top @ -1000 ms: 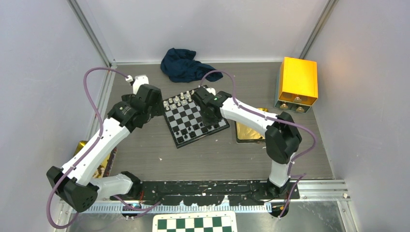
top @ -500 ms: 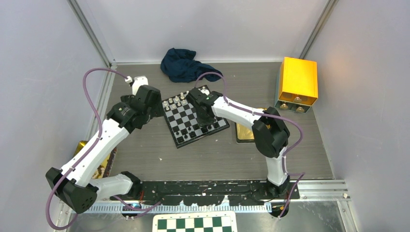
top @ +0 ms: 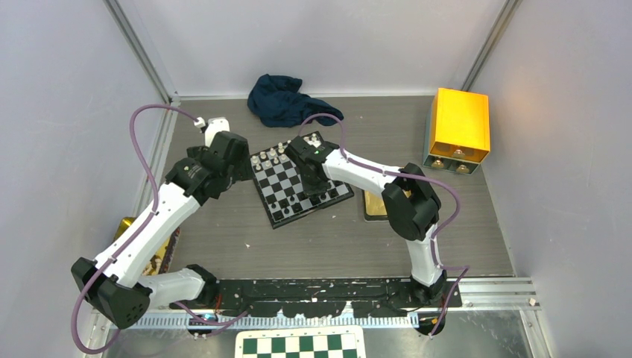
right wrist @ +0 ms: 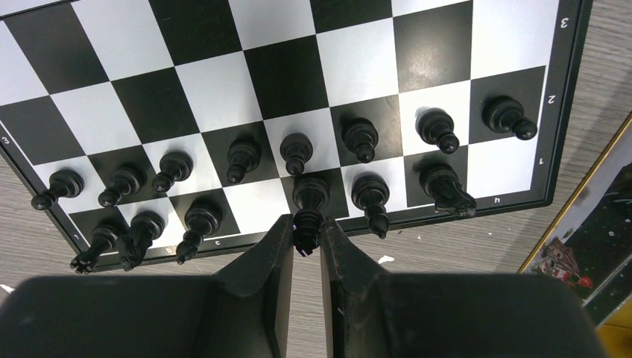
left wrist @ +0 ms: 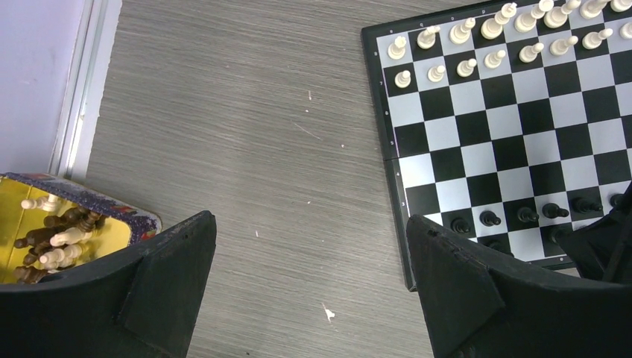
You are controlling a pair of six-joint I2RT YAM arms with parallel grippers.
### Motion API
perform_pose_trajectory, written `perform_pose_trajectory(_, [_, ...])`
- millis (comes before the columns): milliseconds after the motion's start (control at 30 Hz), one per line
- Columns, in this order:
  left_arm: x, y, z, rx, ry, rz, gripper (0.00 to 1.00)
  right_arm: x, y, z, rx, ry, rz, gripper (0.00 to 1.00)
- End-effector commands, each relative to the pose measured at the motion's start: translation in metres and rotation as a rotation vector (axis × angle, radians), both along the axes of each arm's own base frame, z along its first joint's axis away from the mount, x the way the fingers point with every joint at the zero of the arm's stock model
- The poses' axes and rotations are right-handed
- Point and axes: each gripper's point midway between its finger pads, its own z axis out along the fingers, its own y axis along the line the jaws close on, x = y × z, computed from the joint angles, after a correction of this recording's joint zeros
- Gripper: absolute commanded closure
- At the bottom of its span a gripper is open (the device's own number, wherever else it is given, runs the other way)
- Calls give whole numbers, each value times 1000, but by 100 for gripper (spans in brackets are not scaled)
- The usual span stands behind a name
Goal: Set up the chess pieces on the board
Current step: Place the chess piece on the chessboard.
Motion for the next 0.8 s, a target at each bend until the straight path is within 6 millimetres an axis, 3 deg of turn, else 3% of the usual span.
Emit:
perform_pose_trajectory(0, [6, 0, 5, 12, -35, 6, 0, 7, 14, 13, 51, -32, 7, 99])
perform_pose_trajectory(767, [5, -2, 1, -3, -22, 3, 0, -1, 3, 17, 51, -33, -21, 99])
